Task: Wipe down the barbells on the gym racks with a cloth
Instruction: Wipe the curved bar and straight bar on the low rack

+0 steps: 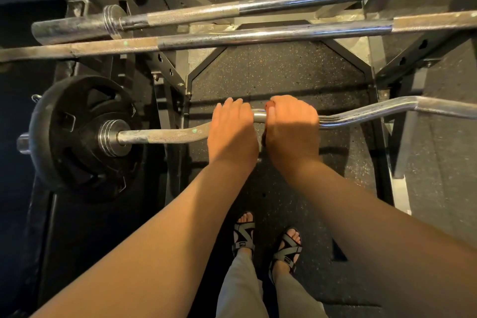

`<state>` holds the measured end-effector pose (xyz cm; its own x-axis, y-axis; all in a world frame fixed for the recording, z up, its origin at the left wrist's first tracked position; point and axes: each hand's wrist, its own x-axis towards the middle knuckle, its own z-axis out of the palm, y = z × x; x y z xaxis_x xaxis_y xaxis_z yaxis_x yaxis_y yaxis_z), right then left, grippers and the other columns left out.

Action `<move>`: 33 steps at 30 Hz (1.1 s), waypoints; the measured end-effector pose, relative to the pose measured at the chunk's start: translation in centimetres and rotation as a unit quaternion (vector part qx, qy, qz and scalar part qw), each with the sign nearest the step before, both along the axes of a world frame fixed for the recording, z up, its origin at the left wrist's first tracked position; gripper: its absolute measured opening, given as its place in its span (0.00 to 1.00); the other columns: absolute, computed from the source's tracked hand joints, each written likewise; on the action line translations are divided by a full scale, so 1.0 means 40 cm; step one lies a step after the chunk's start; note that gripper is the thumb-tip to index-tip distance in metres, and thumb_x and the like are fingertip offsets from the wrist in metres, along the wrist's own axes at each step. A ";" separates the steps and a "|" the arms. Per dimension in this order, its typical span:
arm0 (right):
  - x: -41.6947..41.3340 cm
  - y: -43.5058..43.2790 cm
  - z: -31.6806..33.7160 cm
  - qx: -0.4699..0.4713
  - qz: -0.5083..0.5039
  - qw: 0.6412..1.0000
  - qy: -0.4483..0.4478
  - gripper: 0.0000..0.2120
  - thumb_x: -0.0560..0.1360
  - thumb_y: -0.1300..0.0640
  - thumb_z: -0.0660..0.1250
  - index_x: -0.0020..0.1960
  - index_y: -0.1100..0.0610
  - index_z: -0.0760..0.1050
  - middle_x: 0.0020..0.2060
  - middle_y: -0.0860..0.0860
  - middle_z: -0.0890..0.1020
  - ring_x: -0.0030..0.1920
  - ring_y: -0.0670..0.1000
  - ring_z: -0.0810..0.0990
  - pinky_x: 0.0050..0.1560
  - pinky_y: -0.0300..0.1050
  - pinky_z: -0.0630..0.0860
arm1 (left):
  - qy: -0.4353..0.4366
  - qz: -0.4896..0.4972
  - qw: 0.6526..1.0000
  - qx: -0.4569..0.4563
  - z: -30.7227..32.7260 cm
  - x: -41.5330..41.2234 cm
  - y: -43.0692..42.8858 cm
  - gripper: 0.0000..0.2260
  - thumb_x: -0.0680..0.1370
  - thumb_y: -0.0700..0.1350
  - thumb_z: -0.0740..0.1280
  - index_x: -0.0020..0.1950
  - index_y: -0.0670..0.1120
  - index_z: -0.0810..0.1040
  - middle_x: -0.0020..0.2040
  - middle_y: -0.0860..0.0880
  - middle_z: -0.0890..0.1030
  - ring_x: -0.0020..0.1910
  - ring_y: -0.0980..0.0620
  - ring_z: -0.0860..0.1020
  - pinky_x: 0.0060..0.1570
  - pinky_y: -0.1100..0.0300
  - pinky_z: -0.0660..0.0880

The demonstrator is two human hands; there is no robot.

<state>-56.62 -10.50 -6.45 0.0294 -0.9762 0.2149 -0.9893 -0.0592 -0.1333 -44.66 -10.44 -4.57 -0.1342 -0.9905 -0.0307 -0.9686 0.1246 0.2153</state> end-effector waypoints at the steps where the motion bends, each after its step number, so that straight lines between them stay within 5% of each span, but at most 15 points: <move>1: 0.004 -0.002 -0.005 -0.002 0.021 1.000 -0.003 0.14 0.85 0.56 0.51 0.51 0.55 0.76 0.42 0.53 0.77 0.39 0.56 0.74 0.41 0.54 0.71 | 0.006 -0.017 1.000 0.001 -0.001 -0.008 -0.005 0.12 0.77 0.40 0.67 0.60 0.42 0.78 0.55 0.45 0.80 0.58 0.41 0.76 0.64 0.47 0.70; 6: -0.121 0.016 0.015 0.015 0.180 0.984 -0.006 0.13 0.86 0.55 0.54 0.62 0.59 0.74 0.46 0.54 0.79 0.42 0.54 0.77 0.44 0.51 0.76 | 0.052 -0.022 0.998 0.021 0.006 -0.030 -0.005 0.18 0.80 0.39 0.66 0.70 0.43 0.73 0.64 0.45 0.79 0.63 0.45 0.76 0.67 0.51 0.70; 10: -0.114 0.032 0.022 -0.013 0.040 0.999 -0.032 0.18 0.87 0.56 0.49 0.48 0.58 0.75 0.37 0.53 0.75 0.35 0.53 0.72 0.38 0.51 0.72 | 0.039 -0.017 0.999 -0.034 -0.007 -0.017 0.010 0.14 0.78 0.35 0.65 0.63 0.39 0.77 0.54 0.43 0.81 0.53 0.44 0.78 0.58 0.51 0.73; 13: -0.037 0.027 0.007 -0.006 0.010 1.000 -0.024 0.12 0.84 0.59 0.52 0.51 0.56 0.74 0.41 0.53 0.75 0.40 0.56 0.71 0.44 0.50 0.67 | 0.010 -0.014 1.000 -0.022 -0.018 -0.020 0.020 0.20 0.79 0.35 0.62 0.71 0.39 0.71 0.65 0.40 0.77 0.66 0.40 0.73 0.70 0.45 0.68; 17: -0.074 0.018 0.016 0.025 0.151 0.987 -0.056 0.08 0.82 0.58 0.59 0.58 0.57 0.74 0.46 0.53 0.75 0.44 0.56 0.73 0.46 0.49 0.66 | 0.015 -0.002 1.000 0.008 -0.011 -0.020 0.035 0.27 0.81 0.35 0.59 0.81 0.40 0.58 0.80 0.41 0.61 0.81 0.43 0.56 0.80 0.47 0.48; 19: -0.128 0.026 0.026 0.019 0.185 0.982 -0.006 0.11 0.85 0.55 0.55 0.59 0.58 0.74 0.46 0.53 0.76 0.42 0.54 0.73 0.45 0.49 0.71 | 0.017 -0.002 1.000 0.012 -0.009 -0.018 0.033 0.27 0.80 0.34 0.60 0.80 0.42 0.61 0.77 0.42 0.66 0.78 0.42 0.62 0.79 0.45 0.54; 21: -0.166 0.037 0.035 -0.014 0.121 0.993 0.000 0.17 0.86 0.55 0.51 0.53 0.59 0.76 0.41 0.54 0.76 0.38 0.54 0.72 0.42 0.51 0.72 | 0.032 0.005 0.999 0.013 -0.010 -0.016 0.029 0.24 0.80 0.34 0.60 0.76 0.42 0.66 0.71 0.43 0.72 0.70 0.42 0.69 0.73 0.44 0.64; 24: -0.124 0.048 0.020 -0.018 0.008 1.000 -0.019 0.16 0.86 0.58 0.51 0.48 0.58 0.75 0.38 0.54 0.74 0.36 0.55 0.69 0.45 0.52 0.70 | 0.054 0.004 0.998 0.008 -0.019 -0.013 0.028 0.22 0.81 0.36 0.59 0.76 0.42 0.67 0.70 0.44 0.73 0.69 0.42 0.70 0.71 0.44 0.66; 30: -0.050 -0.005 0.009 0.052 0.105 0.992 -0.051 0.13 0.84 0.53 0.52 0.57 0.56 0.73 0.45 0.52 0.75 0.42 0.55 0.74 0.44 0.49 0.64 | 0.098 0.005 0.995 0.022 0.004 -0.010 0.038 0.26 0.82 0.45 0.49 0.80 0.41 0.61 0.79 0.42 0.64 0.80 0.44 0.58 0.80 0.48 0.49; 33: -0.133 0.022 0.025 0.039 0.163 0.986 -0.012 0.14 0.86 0.54 0.49 0.59 0.54 0.73 0.44 0.49 0.73 0.40 0.51 0.70 0.42 0.46 0.65 | 0.110 0.027 0.993 0.012 0.012 -0.005 0.052 0.25 0.83 0.38 0.50 0.81 0.42 0.57 0.82 0.44 0.58 0.82 0.48 0.51 0.80 0.54 0.39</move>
<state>-61.93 -9.63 -5.44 0.3407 -0.9292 0.1430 -0.9159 -0.3624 -0.1728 -44.87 -8.38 -4.10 -0.0878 -0.9957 -0.0293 -0.9025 0.0671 0.4254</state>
